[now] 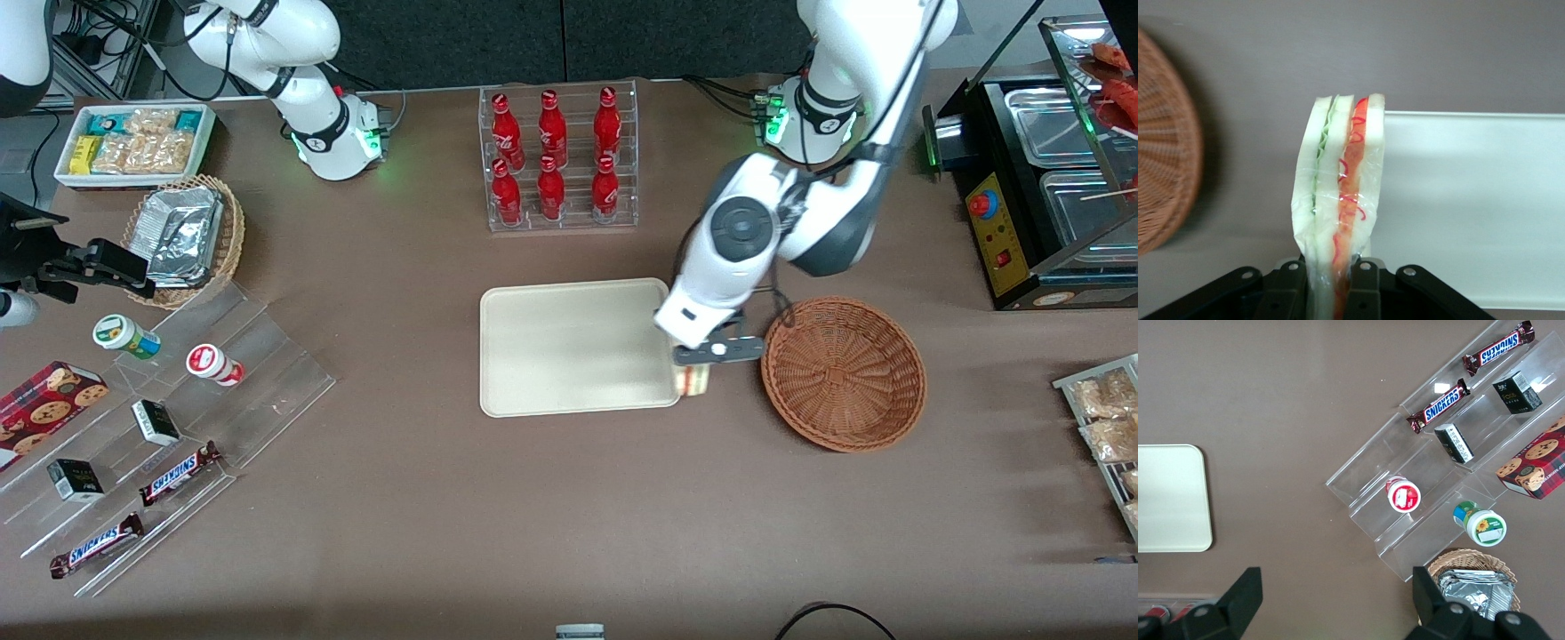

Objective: Place sandwich from basket to tray
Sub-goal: 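Lift the sandwich and carry it over the white tray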

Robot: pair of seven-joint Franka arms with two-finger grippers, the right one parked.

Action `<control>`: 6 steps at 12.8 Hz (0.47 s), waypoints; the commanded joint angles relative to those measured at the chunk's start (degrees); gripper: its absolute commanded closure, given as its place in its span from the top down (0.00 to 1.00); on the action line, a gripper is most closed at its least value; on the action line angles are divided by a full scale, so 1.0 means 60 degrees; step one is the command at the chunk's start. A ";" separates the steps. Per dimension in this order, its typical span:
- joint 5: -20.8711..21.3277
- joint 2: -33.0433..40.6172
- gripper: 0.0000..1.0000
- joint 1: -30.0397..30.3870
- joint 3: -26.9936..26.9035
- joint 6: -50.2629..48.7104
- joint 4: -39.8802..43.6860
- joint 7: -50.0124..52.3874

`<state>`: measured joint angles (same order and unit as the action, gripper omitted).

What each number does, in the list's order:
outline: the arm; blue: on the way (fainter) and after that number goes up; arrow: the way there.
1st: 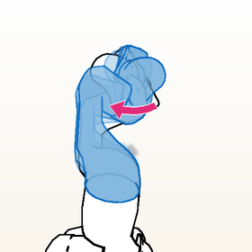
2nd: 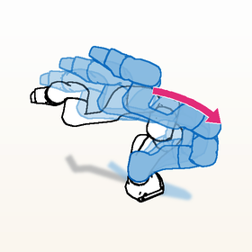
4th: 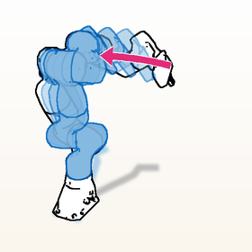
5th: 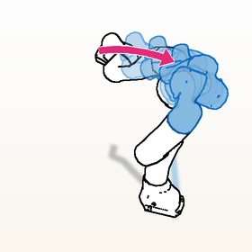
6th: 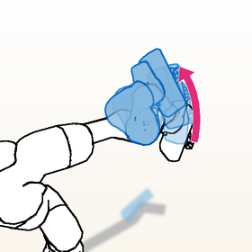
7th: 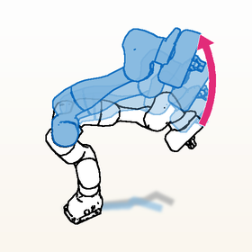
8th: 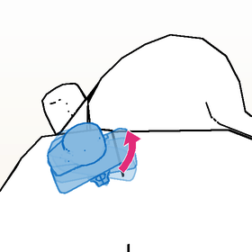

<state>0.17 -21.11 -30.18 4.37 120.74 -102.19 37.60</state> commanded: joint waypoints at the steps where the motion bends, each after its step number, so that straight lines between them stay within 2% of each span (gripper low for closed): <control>1: 0.0044 -0.1152 0.00 -0.0856 -0.0142 -0.0217 0.1456 0.0892; 6: 0.0103 -0.2778 0.00 -0.1839 -0.0142 -0.0232 0.3126 0.2448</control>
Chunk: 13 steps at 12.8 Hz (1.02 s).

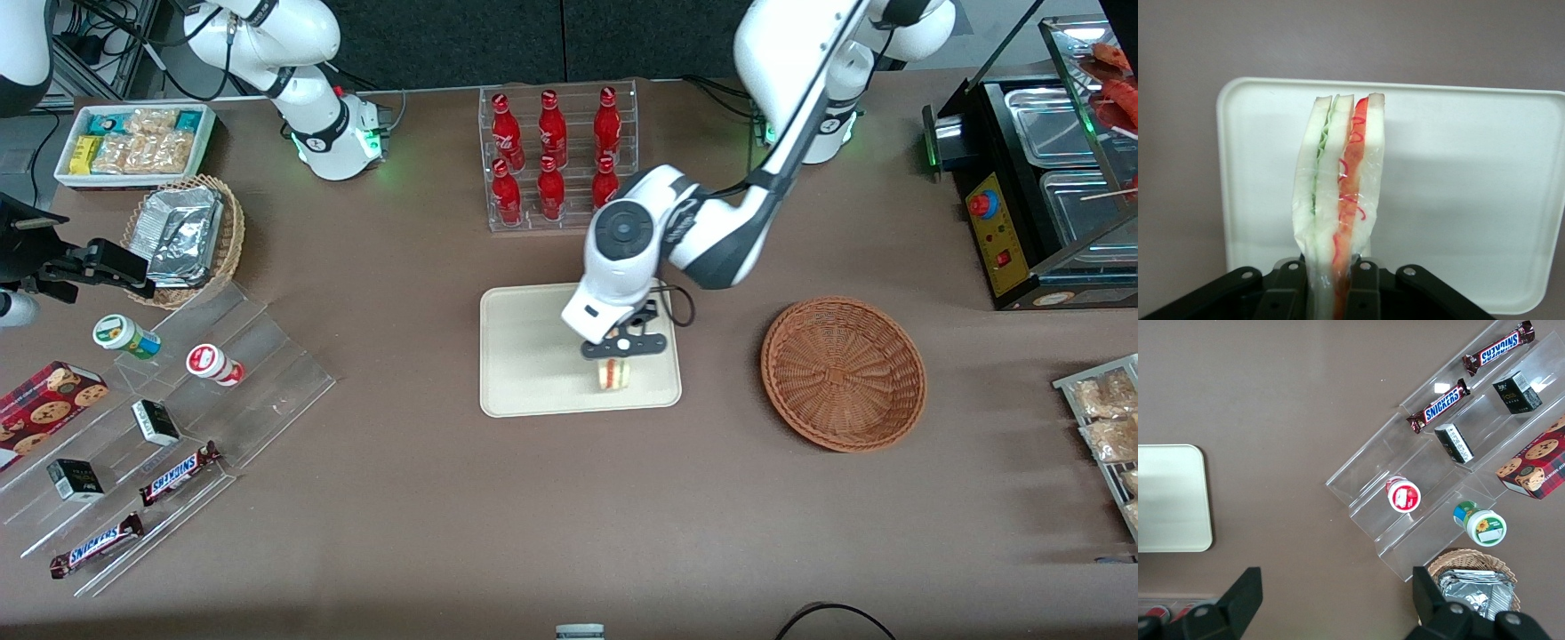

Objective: Place sandwich from basket to tray
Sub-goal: 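Lower the sandwich onto the tray and open the left gripper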

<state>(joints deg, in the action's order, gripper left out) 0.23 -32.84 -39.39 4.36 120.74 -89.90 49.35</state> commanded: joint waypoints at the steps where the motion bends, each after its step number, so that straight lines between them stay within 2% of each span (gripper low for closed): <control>1: 0.0079 -0.1101 0.00 -0.0451 -0.0155 -0.0230 0.1285 0.0520; 7: 0.0108 -0.2026 0.00 -0.0745 -0.0155 -0.0172 0.1828 0.0374; 11: 0.0123 -0.2232 0.00 -0.0861 -0.0140 -0.0157 0.1888 0.0330; 12: 0.0123 -0.2232 0.60 -0.0906 -0.0155 -0.0157 0.1888 0.0316; 13: 0.0123 -0.2218 1.00 -0.0921 -0.0155 -0.0157 0.1888 0.0345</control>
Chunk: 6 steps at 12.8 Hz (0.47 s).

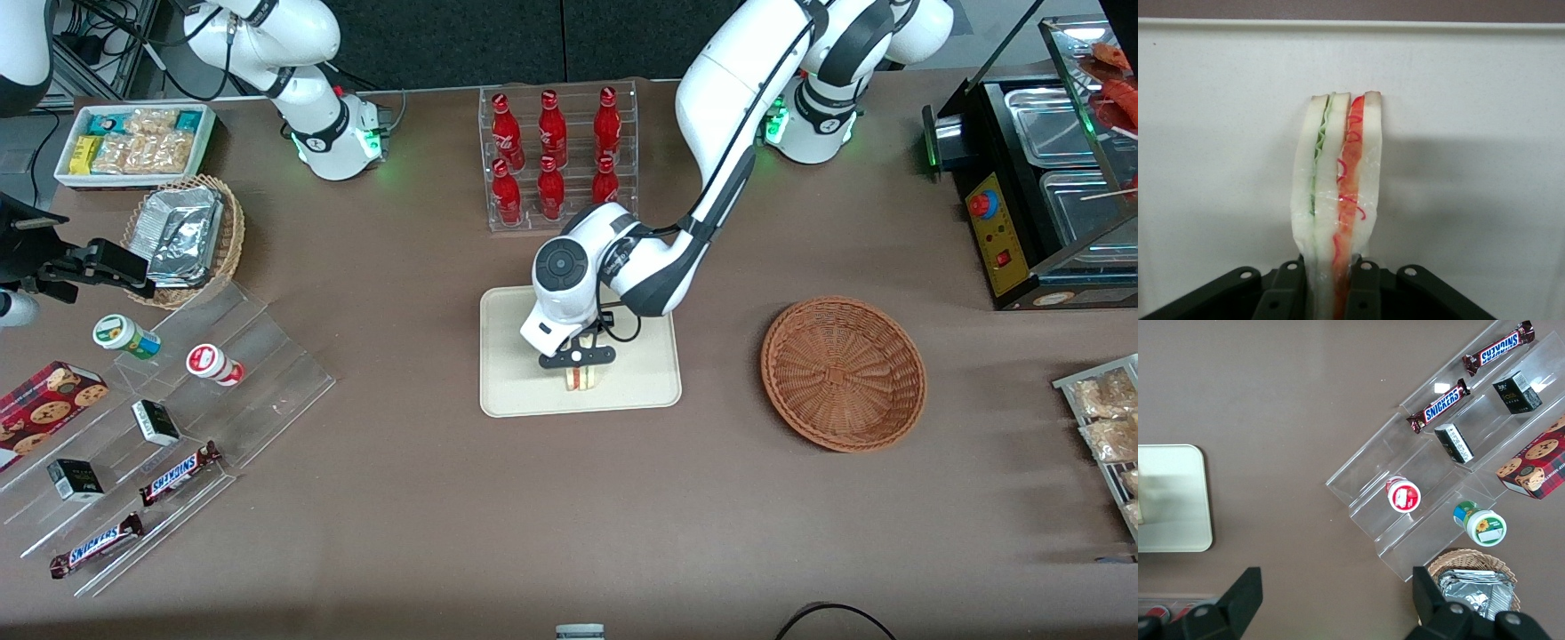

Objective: Place sandwich from basket to tray
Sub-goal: 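Lower the sandwich onto the tray and open the left gripper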

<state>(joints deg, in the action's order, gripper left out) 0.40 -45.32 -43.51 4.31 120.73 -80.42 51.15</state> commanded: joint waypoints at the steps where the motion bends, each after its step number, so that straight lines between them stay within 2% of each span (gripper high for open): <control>1: 0.0094 -0.0122 1.00 -0.0249 -0.0148 -0.0171 0.0307 0.0044; 6: 0.0138 0.0360 1.00 -0.0118 -0.0221 -0.0274 0.0292 0.0088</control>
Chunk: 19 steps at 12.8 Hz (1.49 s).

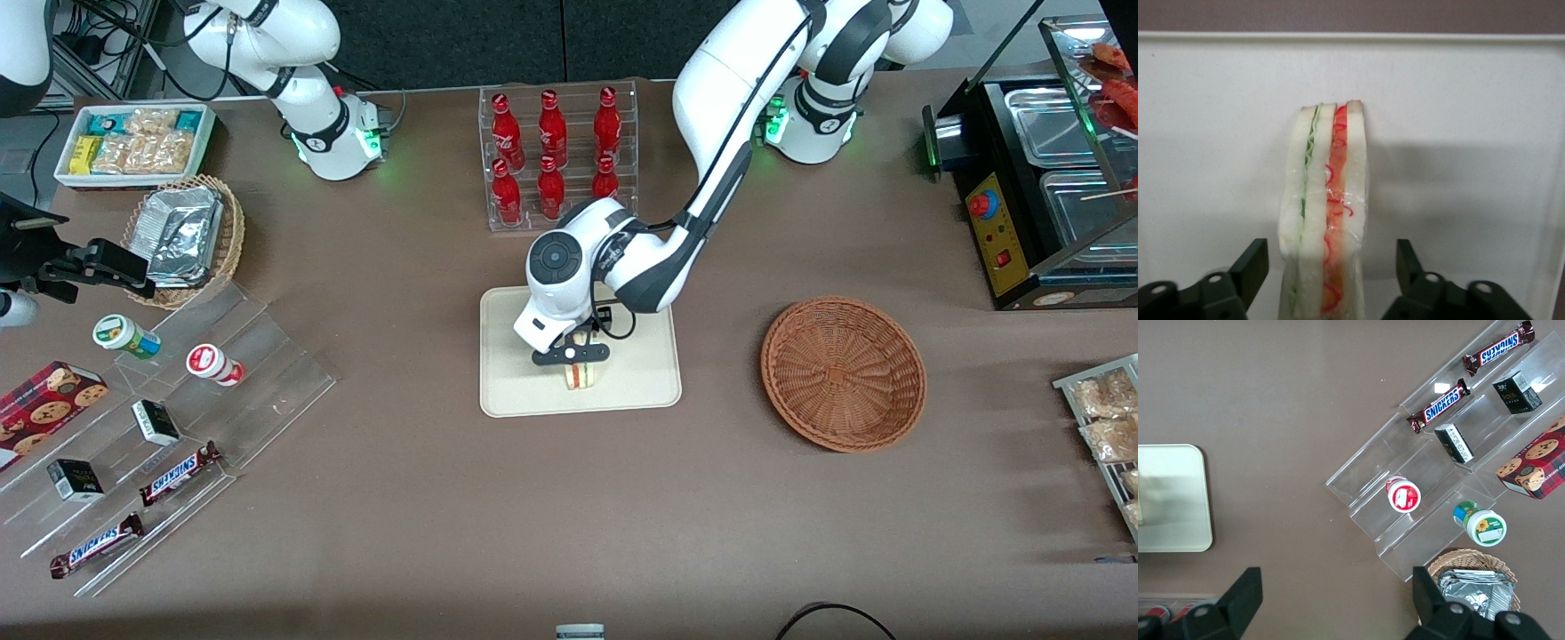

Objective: Place sandwich from basket to tray

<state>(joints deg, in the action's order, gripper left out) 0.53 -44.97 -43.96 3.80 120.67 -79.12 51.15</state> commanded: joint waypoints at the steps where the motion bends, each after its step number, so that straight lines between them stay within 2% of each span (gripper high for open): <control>1: 0.0117 0.0521 1.00 0.0032 -0.0193 -0.0277 0.0019 0.0059; 4: 0.0073 0.1063 1.00 0.0631 -0.0238 -0.0934 -0.0011 0.0000; 7: -0.0059 0.1605 1.00 0.1537 -0.0237 -0.1463 -0.0215 -0.0993; 11: -0.0439 0.2849 1.00 0.2987 -0.0223 -0.1449 -0.1502 -0.2808; 17: -0.0440 0.4388 1.00 0.4658 -0.0237 -0.1478 -0.3202 -0.5065; 19: -0.0425 0.5264 1.00 0.5185 -0.0223 -0.1391 -0.4107 -0.5389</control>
<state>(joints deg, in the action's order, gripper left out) -1.28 -20.12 -15.89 1.81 111.82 -96.77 21.29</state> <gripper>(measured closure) 0.000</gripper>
